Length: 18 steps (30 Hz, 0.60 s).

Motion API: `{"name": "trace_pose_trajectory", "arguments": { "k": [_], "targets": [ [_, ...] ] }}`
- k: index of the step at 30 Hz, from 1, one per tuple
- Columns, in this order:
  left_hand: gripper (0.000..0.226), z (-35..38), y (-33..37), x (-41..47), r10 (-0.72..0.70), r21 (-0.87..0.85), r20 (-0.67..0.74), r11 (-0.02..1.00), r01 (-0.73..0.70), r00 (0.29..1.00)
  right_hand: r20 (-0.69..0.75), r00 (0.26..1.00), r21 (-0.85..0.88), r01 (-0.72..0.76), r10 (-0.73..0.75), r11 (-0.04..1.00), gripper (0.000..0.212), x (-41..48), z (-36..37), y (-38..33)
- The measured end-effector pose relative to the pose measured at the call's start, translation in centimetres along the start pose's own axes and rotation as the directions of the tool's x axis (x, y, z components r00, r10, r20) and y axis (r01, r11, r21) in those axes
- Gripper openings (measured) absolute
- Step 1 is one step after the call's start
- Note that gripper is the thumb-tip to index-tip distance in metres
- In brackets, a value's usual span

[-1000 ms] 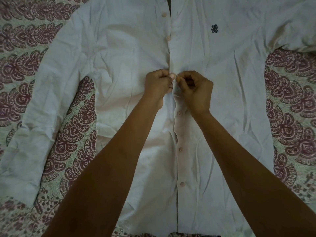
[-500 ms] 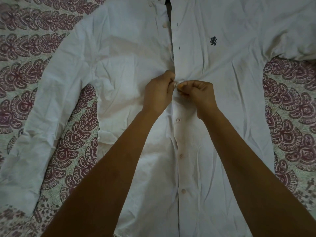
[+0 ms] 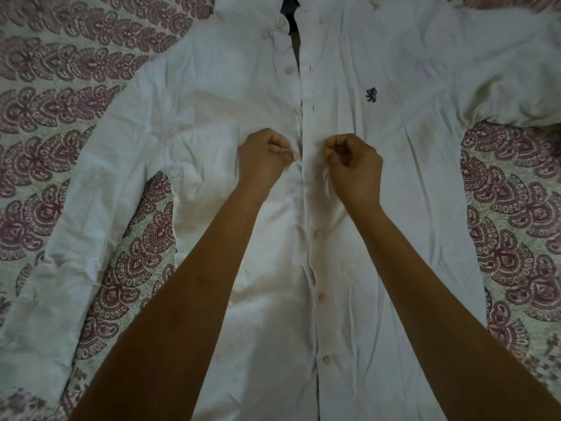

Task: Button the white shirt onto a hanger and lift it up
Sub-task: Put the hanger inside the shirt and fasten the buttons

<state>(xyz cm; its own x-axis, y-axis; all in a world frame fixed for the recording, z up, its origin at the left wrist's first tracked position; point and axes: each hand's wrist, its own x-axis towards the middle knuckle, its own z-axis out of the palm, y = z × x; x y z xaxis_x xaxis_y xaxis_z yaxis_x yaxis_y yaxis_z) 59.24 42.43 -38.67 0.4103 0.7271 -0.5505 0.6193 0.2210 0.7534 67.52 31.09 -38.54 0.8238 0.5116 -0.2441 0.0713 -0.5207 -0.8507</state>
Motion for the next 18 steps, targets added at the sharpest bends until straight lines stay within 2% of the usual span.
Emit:
{"name": "trace_pose_trajectory", "arguments": {
  "k": [3, 5, 7, 10, 15, 16, 18],
  "targets": [
    [0.023, -0.1, 1.6, 1.3, 0.064, -0.038, -0.028, 0.997, -0.065, 0.998, 0.054, 0.989, -0.121, 0.142, -0.137, 0.982, 0.021, 1.4, 0.8, -1.1],
    [0.023, 0.3, 2.7, 2.7, 0.133, 0.031, -0.061, 0.991, -0.132, 0.989, 0.113, 0.979, -0.238, 0.193, -0.17, 0.952, 0.028, 2.8, 1.6, -1.7],
    [0.016, 0.7, 3.2, 4.1, 0.207, 0.128, -0.081, 0.972, -0.195, 0.975, 0.15, 0.976, -0.379, 0.204, -0.158, 0.903, 0.032, 4.0, 2.4, -2.0],
    [0.021, 1.2, 3.3, 5.5, 0.277, 0.271, -0.036, 0.928, -0.257, 0.96, 0.1, 0.989, -0.565, 0.148, -0.11, 0.811, 0.03, 5.4, 3.6, -2.3],
    [0.027, 1.8, 3.0, 5.3, 0.356, 0.415, 0.015, 0.848, -0.329, 0.935, 0.081, 0.993, -0.685, 0.117, -0.085, 0.719, 0.026, 6.2, 4.4, -2.3],
    [0.027, 2.0, 3.0, 5.3, 0.356, 0.429, 0.01, 0.843, -0.325, 0.935, 0.079, 0.993, -0.687, 0.115, -0.084, 0.717, 0.023, 6.4, 4.2, -2.1],
    [0.02, 2.3, 3.1, 5.4, 0.324, 0.43, -0.012, 0.856, -0.287, 0.946, 0.054, 0.995, -0.605, 0.095, -0.079, 0.79, 0.02, 6.7, 3.6, -2.0]
  ]
}}
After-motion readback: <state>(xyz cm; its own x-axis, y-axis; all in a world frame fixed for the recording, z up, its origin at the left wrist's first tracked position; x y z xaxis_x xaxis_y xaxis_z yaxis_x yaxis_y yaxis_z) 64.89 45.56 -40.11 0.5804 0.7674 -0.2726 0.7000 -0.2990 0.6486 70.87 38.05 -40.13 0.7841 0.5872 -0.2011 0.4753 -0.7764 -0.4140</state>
